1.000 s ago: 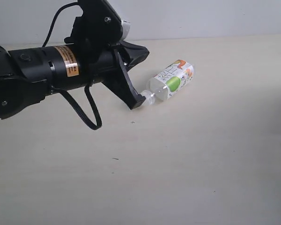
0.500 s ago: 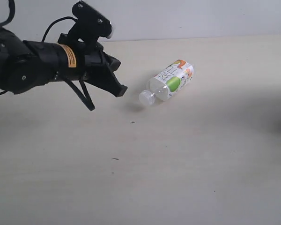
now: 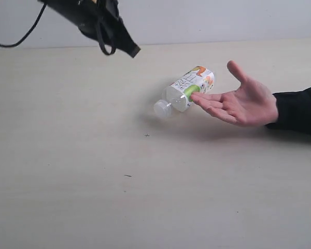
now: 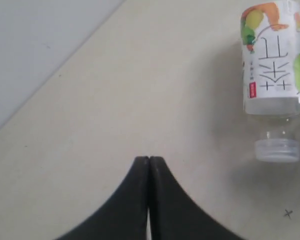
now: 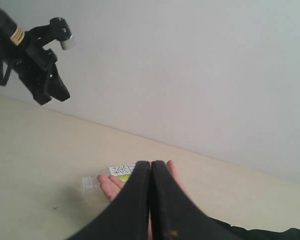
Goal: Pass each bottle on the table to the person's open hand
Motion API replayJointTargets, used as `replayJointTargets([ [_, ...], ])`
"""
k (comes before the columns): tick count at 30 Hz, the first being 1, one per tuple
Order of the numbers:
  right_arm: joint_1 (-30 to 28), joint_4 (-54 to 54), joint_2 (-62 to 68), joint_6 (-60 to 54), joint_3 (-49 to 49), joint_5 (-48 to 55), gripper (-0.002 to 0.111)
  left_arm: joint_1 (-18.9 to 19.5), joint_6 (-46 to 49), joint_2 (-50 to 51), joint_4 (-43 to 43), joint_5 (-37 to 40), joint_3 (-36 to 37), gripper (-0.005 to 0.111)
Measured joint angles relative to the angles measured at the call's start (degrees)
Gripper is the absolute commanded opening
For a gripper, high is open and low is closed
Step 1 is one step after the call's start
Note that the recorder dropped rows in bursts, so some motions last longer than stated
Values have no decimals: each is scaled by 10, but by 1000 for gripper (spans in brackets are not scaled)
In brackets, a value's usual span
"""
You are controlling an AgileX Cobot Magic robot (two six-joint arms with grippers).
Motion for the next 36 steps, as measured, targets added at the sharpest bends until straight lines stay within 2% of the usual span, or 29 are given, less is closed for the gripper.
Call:
replayJointTargets([
  [6,0,0,0,0,0,0,0,1,150,102,-179,182,-230,0],
  [11,0,0,0,0,0,0,0,0,178,192,-284,228,-367,0],
  [15,0,0,0,0,0,0,0,0,181,245,-306,207,-418,0],
  [20,0,0,0,0,0,0,0,0,181,273,-307,171,-424,0],
  [24,0,0,0,0,0,0,0,0,176,277,-310,171,-424,3],
  [27,0,0,0,0,0,0,0,0,169,277,-309,183,-424,17],
  [32,0,0,0,0,0,0,0,0,167,281,-284,216,-424,59],
  [34,0,0,0,0,0,0,0,0,171,289,-282,221,-424,72],
  [36,0,0,0,0,0,0,0,-1,175,299,-280,222,-424,78],
])
